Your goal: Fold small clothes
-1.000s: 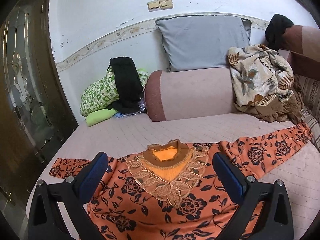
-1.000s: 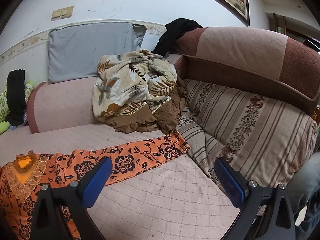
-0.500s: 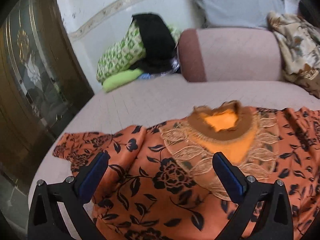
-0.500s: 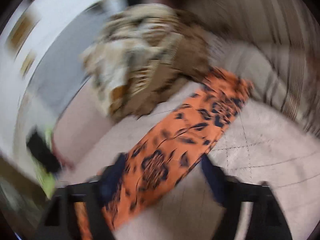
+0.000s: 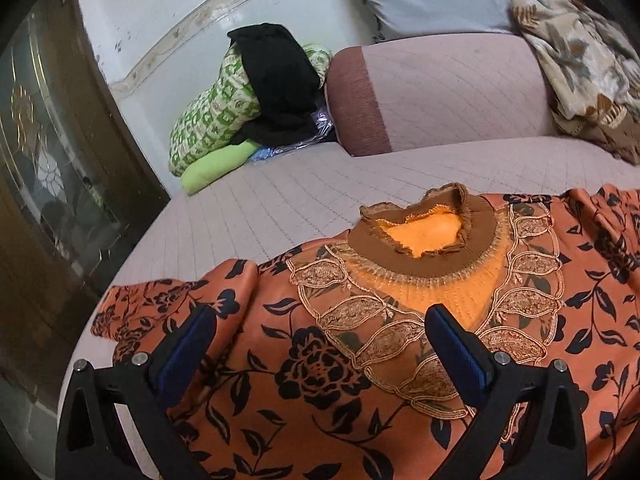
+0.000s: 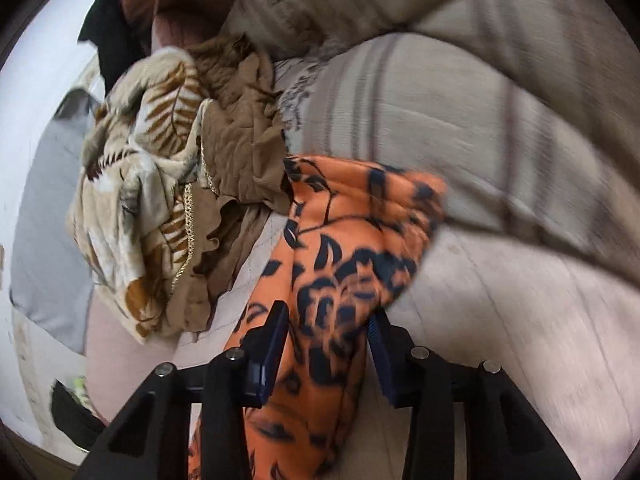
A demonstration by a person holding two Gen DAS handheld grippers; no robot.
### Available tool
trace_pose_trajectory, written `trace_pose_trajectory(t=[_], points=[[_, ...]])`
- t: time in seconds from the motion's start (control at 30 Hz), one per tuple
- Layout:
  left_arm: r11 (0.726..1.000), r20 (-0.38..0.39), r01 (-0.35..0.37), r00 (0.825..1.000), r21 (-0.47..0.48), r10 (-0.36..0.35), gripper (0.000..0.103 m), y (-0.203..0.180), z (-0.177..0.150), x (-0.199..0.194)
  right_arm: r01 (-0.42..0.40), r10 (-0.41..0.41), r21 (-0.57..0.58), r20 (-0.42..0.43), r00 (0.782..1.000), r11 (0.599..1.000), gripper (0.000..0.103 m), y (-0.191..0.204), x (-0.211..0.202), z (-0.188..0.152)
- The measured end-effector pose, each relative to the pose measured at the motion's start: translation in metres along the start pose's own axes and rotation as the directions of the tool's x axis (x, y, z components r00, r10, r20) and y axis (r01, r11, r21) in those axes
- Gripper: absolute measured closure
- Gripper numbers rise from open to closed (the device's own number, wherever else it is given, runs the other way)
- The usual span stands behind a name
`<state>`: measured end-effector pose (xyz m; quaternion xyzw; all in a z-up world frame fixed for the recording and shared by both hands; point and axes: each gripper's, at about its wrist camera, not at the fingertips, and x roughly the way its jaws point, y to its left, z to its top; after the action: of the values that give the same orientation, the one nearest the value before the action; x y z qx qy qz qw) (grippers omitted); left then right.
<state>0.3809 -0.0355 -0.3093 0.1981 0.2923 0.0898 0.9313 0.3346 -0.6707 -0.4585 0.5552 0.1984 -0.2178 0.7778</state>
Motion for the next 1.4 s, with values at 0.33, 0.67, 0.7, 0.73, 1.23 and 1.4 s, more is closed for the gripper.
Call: trace_pose_trajectory(t=[0.33, 0.67, 0.7, 0.73, 1.23, 1.4], points=[[0.98, -0.025, -0.053, 0.998, -0.192, 0.049, 0.0, 0.072, 0.011, -0.006, -0.246, 0.245, -0.21, -0.027, 0.969, 0.946, 0.094, 0.084, -0.057, -0.034], [0.91, -0.105, -0.231, 0.973, -0.344, 0.207, 0.0, 0.211, -0.024, -0.007, -0.631, 0.509, -0.367, -0.38, 0.772, 0.683, 0.094, 0.266, -0.154, -0.271], [0.898, -0.131, -0.243, 0.969, -0.367, 0.208, 0.0, 0.224, -0.03, -0.004, -0.652, 0.506, -0.378, -0.419, 0.754, 0.658, 0.093, 0.281, -0.155, -0.303], [0.884, -0.162, -0.259, 0.964, -0.39, 0.211, 0.0, 0.236, -0.036, 0.002, -0.667, 0.498, -0.387, -0.455, 0.738, 0.636, 0.09, 0.294, -0.153, -0.333], [0.762, -0.344, -0.299, 0.933, -0.575, 0.106, 0.0, 0.297, -0.066, 0.034, -0.709, 0.141, -0.482, -0.768, 0.625, 0.515, 0.077, 0.313, -0.15, -0.519], [0.771, -0.343, -0.299, 0.933, -0.562, 0.112, 0.0, 0.291, -0.061, 0.033, -0.672, 0.138, -0.584, -0.699, 0.702, 0.457, 0.013, 0.327, -0.136, -0.534]])
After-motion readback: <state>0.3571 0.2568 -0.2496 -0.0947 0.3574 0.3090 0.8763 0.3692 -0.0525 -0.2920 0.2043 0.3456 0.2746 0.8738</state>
